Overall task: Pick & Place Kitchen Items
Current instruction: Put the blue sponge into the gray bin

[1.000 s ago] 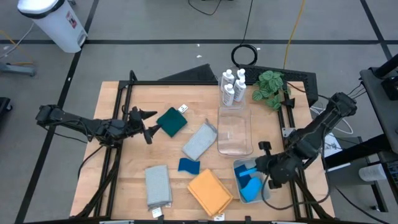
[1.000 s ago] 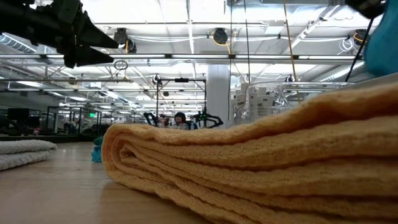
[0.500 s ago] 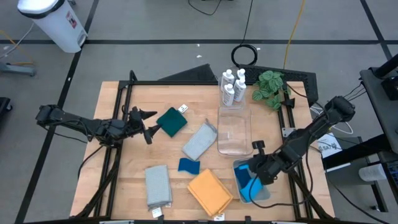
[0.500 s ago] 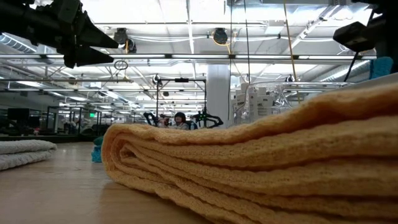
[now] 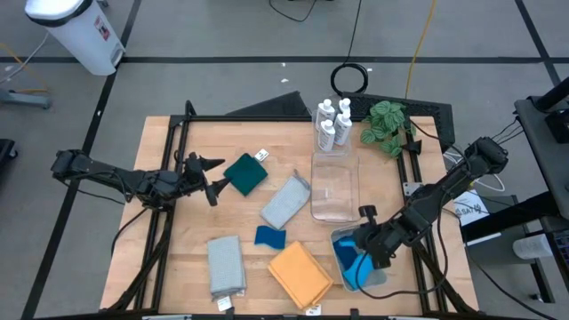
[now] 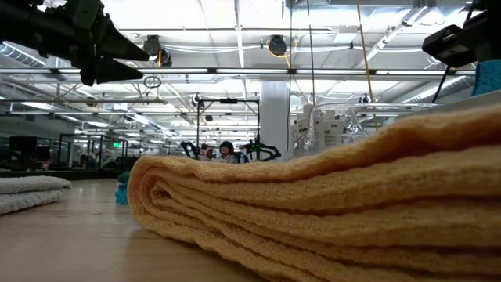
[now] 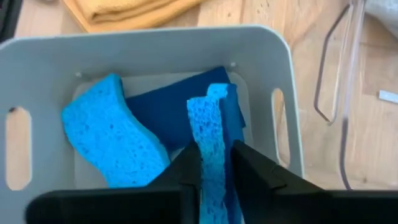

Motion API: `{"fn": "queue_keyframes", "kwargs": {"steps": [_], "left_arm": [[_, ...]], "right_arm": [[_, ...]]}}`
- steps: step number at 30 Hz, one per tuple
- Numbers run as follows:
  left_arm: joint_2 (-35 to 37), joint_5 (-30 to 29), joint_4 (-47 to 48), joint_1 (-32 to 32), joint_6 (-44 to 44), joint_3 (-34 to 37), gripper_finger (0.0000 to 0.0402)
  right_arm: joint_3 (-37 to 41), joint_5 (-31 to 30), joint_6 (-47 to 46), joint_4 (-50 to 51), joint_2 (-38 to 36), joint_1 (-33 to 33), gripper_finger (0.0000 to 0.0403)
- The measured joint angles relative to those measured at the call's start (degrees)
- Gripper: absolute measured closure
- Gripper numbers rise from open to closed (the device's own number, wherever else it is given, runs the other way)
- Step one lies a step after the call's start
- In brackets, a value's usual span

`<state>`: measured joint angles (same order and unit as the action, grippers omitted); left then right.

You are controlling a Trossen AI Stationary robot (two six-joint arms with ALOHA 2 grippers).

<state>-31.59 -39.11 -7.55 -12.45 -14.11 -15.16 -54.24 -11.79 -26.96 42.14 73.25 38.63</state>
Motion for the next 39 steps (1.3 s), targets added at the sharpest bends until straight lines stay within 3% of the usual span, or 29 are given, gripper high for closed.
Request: {"fn": "queue_keyframes", "kwargs": {"steps": [12,20,26,32,39], "left_arm": [[0.0,0.0,0.0,0.0,-0.02,0.0,0.0066],[0.0,0.02,0.0,0.0,-0.04,-0.02,0.0066],[-0.02,0.05,-0.05,0.0,-2.45,-0.02,0.0066],[-0.65,0.09,-0.04,0.0,-12.03,-0.02,0.0066],[-5.19,0.73,-0.21,0.0,-18.32,-0.02,0.0066]], "right_arm": [[0.0,1.42,-4.55,-4.63,-0.61,-0.03,0.0237],[0.0,6.2,-4.89,-9.59,-2.78,-0.02,0.0201],[0.0,4.95,4.85,-16.15,-3.65,-0.49,0.0195],[0.02,-4.45,17.86,-26.28,-3.65,-4.09,0.0201],[0.09,-4.5,35.18,-44.89,-3.82,-12.43,0.0203]]}}
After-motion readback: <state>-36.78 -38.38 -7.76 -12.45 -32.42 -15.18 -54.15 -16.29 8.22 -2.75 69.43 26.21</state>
